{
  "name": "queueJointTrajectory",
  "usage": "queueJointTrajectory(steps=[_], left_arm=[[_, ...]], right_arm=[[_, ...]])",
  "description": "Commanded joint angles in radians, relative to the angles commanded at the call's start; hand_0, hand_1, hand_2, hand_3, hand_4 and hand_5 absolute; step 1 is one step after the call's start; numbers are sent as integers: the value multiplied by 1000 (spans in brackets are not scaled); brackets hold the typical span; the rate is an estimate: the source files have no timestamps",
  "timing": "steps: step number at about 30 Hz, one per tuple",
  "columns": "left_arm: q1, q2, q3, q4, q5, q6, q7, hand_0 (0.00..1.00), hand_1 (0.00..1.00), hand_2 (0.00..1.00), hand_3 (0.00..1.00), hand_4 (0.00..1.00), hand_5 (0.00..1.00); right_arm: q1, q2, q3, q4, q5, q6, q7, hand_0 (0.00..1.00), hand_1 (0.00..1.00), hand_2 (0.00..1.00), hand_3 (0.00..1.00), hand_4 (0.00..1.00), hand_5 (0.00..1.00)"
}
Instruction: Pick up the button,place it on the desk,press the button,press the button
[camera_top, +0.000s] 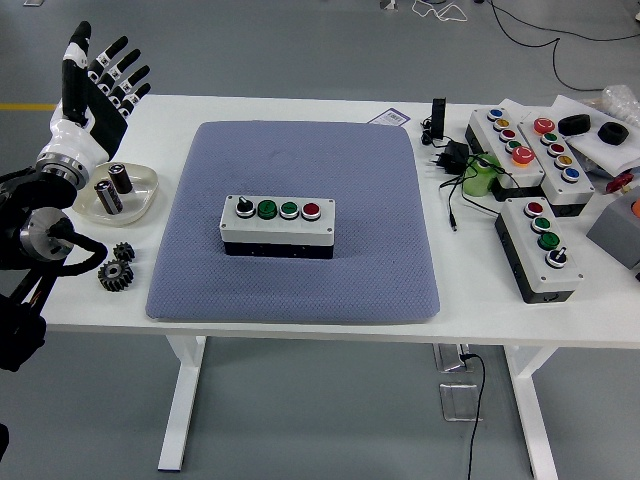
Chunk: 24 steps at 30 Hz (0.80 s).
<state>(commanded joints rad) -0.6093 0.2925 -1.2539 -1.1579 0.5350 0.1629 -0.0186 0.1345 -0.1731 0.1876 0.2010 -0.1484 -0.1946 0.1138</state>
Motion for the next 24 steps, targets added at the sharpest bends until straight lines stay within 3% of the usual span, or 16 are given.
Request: queueJointTrajectory(steps=[7,13,24], left_arm=[[0,8,-1,-10,20,1,-11,939,921,933,906,738,998],[13,16,-4,-38,133,49,-34,913,898,910,901,736,998],[13,13,15,-48,169,38,-31,911,895,908,899,740,998]], right_arm=[[8,-1,2,-1,-2,-1,2,727,693,743,686,440,300],[10,-2,-2,-2,4,-4,4,727,692,745,688,441,303],[4,-4,-22,-2,29,-8,2,726,692,745,685,438,305]])
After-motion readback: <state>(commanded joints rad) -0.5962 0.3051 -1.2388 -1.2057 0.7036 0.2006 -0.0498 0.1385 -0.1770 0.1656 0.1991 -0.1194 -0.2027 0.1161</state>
